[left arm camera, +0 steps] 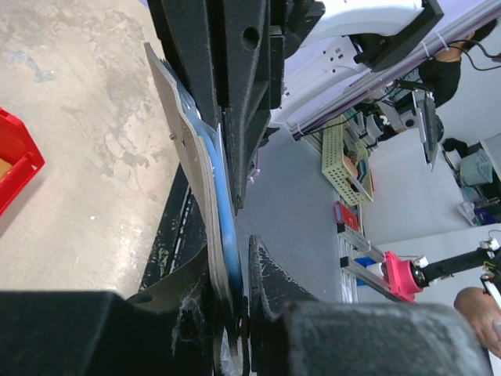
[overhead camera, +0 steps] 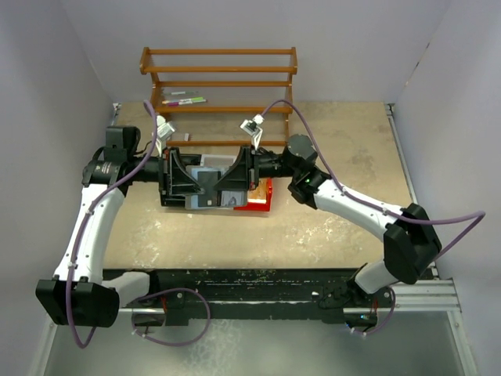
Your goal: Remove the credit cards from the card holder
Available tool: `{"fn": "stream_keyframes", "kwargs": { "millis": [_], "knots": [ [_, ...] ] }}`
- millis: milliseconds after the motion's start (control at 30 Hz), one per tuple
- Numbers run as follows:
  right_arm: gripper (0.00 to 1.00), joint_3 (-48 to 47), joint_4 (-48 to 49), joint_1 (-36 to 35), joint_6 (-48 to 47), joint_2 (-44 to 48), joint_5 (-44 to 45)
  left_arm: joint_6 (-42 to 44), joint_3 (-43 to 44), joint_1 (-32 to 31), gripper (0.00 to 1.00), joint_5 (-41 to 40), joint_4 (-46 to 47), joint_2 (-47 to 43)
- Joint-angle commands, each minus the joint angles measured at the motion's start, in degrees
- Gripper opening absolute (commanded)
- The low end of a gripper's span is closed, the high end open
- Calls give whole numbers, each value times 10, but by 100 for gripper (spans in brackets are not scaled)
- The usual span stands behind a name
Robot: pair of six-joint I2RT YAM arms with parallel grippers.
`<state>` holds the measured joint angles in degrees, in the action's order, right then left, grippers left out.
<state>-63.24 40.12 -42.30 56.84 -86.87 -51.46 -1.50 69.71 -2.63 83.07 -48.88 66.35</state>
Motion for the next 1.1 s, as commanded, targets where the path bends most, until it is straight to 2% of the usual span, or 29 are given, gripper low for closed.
{"fn": "stream_keyframes", "kwargs": {
  "millis": [0,100,300,400,500,667,1067],
  "knots": [
    [4,20,82,1,28,24,-28,-6,9,0,21,77,10,-16],
    [16,30,93,1,31,31,-35,-5,10,0,17,85,8,-14],
    [21,31,126,1,52,29,-34,-5,13,0,10,82,7,-14],
    [18,29,146,1,64,27,-37,-5,14,0,9,83,6,-15],
    [10,34,184,0,88,23,-47,-6,14,0,8,83,5,-17],
    [1,46,194,4,87,32,-54,-5,19,0,7,85,3,-16],
    [0,74,179,26,86,55,-67,-1,25,0,6,74,1,-17]
  ]
}}
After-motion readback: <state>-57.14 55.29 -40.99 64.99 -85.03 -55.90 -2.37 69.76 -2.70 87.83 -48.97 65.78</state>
